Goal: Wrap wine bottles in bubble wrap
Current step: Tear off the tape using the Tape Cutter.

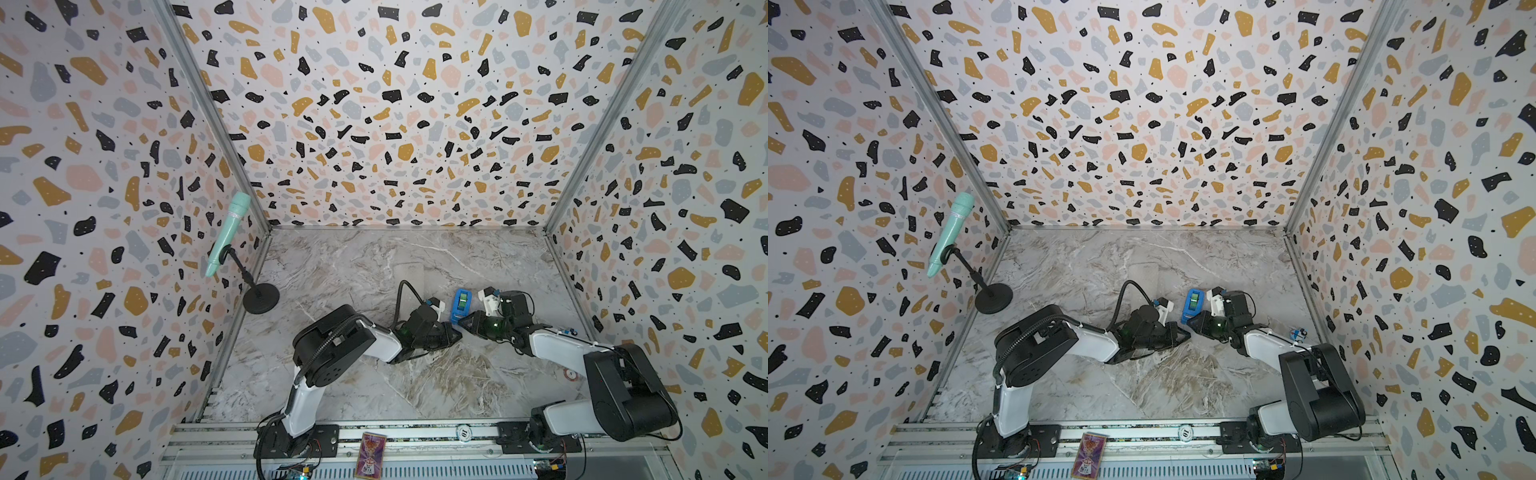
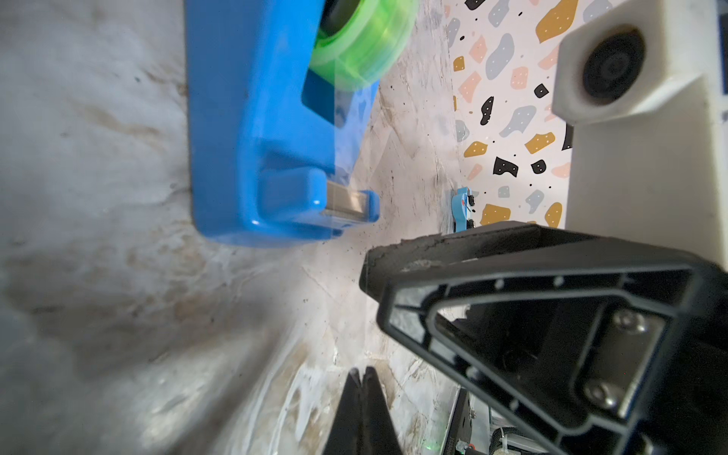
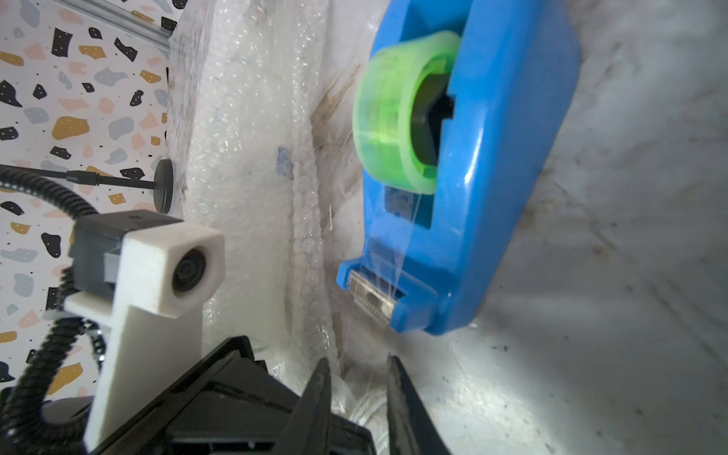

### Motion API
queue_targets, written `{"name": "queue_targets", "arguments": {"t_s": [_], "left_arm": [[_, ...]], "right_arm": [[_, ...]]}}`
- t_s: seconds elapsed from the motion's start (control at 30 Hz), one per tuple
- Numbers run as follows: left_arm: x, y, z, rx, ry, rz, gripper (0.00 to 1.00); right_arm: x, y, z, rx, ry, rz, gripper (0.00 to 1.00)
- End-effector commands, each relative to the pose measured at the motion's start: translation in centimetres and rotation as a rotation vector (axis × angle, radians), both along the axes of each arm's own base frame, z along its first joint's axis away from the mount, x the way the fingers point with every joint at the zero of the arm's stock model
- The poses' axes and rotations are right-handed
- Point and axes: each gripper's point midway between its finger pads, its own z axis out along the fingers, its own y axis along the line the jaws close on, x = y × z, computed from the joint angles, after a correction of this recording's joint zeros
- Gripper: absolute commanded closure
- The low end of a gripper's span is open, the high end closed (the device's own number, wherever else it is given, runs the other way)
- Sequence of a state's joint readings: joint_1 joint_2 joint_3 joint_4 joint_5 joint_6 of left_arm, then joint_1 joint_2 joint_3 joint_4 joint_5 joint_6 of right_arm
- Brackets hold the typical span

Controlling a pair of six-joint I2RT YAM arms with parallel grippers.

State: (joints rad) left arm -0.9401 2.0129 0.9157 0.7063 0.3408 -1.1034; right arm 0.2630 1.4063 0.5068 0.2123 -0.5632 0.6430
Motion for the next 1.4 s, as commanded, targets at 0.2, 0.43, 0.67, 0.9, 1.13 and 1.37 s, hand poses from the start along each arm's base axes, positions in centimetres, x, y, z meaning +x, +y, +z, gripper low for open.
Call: {"name": "queue_targets", "arguments": {"t_s": [0.2,0.43,0.67,0.9,1.13,1.37], "left_arm": [[-1.1,-0.5,-0.1,-0.018,0.004,-0.051,1.0],[-1.4,-0.6,-0.4,-0.015,0.009,-0.063,1.0],[-1.7,-0.6,-0.7,-0.007,0.01,-0.073,1.0],[-1.8,-0.6,-0.7,-0.005,0.002,-0.079,1.0],[-1.9,-0.7,1.1,0.094,-0.103,-0.169,1.0],[-0.7,1.6,4.0,0.4,-0.326,-0.346,1.0]], "right_arm": [[1.0,0.3,-1.5,0.002,0.011,-0.014,0.86],[0.2,-0.7,-4.0,-0.084,0.053,-0.019,1.0],[-0.3,-1.6,-5.8,-0.198,0.079,-0.004,1.0],[-0.2,-1.6,-5.5,-0.243,0.059,0.01,1.0],[1.4,-2.0,1.1,-0.216,-0.122,-0.05,0.66],[2.0,-3.9,7.7,-0.189,-0.274,-0.124,0.44]]}}
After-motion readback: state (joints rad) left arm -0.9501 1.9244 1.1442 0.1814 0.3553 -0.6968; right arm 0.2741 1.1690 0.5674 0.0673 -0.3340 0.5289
